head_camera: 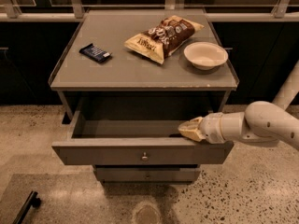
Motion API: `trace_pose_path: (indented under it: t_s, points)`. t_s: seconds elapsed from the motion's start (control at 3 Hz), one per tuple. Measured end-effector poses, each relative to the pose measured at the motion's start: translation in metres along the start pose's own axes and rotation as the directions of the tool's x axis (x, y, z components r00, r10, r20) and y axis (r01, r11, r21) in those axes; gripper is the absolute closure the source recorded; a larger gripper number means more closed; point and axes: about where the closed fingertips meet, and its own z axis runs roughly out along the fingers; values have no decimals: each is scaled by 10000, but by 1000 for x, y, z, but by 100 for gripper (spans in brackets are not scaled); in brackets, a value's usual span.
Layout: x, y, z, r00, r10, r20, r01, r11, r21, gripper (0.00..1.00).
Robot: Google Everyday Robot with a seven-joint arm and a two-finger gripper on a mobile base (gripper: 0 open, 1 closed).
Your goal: Open top drawer
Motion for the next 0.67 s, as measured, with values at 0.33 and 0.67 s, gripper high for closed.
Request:
trace_pose_path:
  t_s: [0.33,0.67]
  points:
    - [6,30,-6,9999,126,-33,-127,9997,-193,100]
    - [5,29,-5,9999,127,-33,-127,9997,-193,100]
